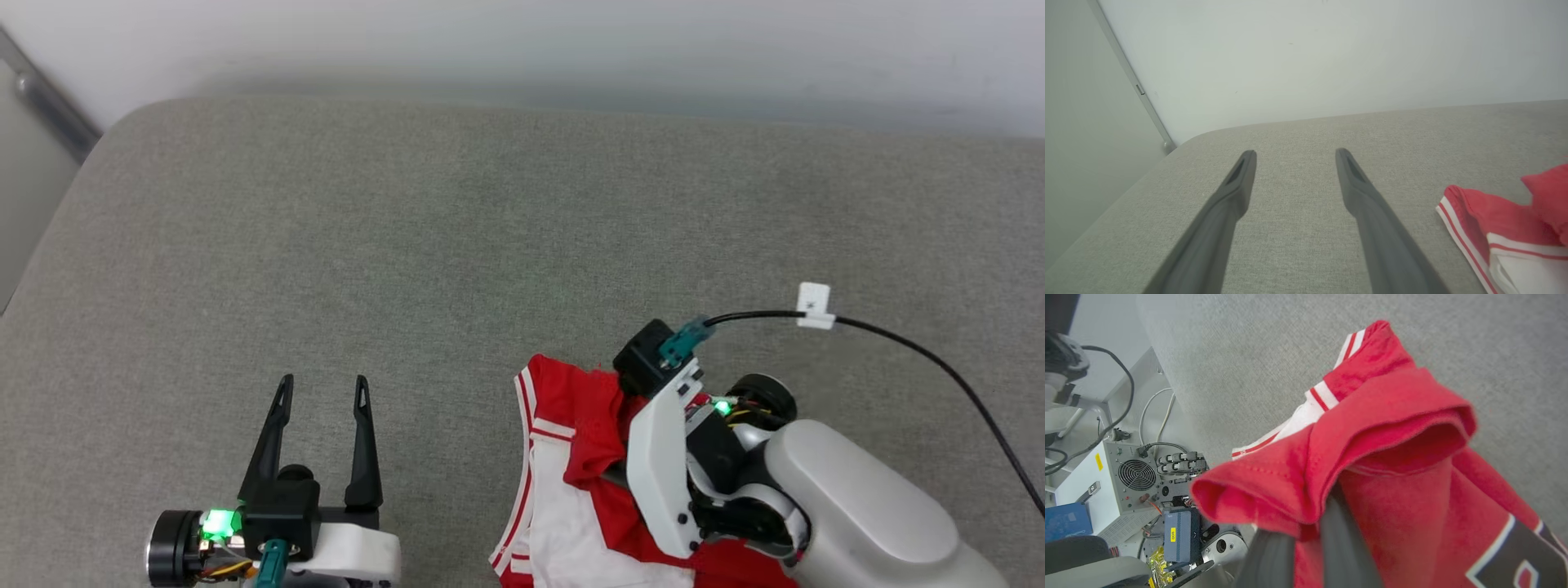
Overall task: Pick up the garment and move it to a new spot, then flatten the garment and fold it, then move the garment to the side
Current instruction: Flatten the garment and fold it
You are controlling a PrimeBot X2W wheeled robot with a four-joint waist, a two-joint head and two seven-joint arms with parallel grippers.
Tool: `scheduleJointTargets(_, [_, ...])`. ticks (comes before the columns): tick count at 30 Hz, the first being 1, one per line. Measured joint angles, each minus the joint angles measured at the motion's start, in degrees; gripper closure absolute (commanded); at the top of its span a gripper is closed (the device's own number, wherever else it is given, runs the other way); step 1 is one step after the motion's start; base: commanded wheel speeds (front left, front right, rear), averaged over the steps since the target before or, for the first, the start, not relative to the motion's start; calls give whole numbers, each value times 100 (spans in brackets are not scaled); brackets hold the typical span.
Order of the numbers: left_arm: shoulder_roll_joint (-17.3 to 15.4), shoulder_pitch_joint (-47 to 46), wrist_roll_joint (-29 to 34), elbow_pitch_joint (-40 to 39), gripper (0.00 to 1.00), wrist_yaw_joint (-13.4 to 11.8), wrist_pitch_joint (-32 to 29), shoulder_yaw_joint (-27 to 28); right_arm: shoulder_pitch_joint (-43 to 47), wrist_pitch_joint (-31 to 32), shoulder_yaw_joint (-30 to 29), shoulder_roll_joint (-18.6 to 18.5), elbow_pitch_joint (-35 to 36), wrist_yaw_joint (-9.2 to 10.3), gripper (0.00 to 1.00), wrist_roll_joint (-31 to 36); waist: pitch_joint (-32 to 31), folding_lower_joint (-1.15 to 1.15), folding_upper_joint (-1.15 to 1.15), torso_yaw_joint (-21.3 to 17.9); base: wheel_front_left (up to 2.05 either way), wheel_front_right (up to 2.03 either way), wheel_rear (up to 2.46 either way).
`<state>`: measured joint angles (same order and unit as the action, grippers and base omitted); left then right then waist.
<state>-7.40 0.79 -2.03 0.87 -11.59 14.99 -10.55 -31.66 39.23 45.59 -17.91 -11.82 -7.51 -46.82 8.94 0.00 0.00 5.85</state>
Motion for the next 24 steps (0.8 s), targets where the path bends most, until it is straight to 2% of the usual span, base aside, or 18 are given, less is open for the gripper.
scheduleJointTargets(5, [64, -130, 26, 76, 0, 54, 0, 5, -247, -218, 714, 171, -947, 0, 100, 167, 195, 0, 0, 157, 0, 0, 0])
scheduleJointTargets(9, [86, -152, 27, 143, 0, 79, 0, 44, -342, -595, 1058, 167, -1274, 0, 100, 132, 230, 0, 0, 213, 0, 0, 0])
scheduleJointTargets(10, [87, -149, 27, 154, 0, 76, 0, 75, -365, -692, 1146, 142, -1282, 0, 88, 126, 207, 0, 0, 202, 0, 0, 0])
scheduleJointTargets(11, [87, -139, 29, 163, 0, 74, 0, 103, -371, -794, 1214, 122, -1272, 1, 67, 80, 175, 0, 0, 183, 0, 0, 0])
scheduleJointTargets(12, [86, -114, 29, 174, 0, 51, 0, 136, -383, -915, 1283, 80, -1236, 0, 0, 54, 138, 0, 0, 159, 0, 0, 0])
scheduleJointTargets(19, [52, 41, 35, 225, 0, 84, 0, 250, -673, -1902, 1245, -579, -411, 0, 0, 260, -188, 0, 0, -73, 0, 0, 0])
scheduleJointTargets(24, [35, 120, 43, 215, 0, 100, 0, 312, -652, -2889, 281, -961, -27, 0, 0, 797, -390, 0, 0, -281, 0, 0, 0])
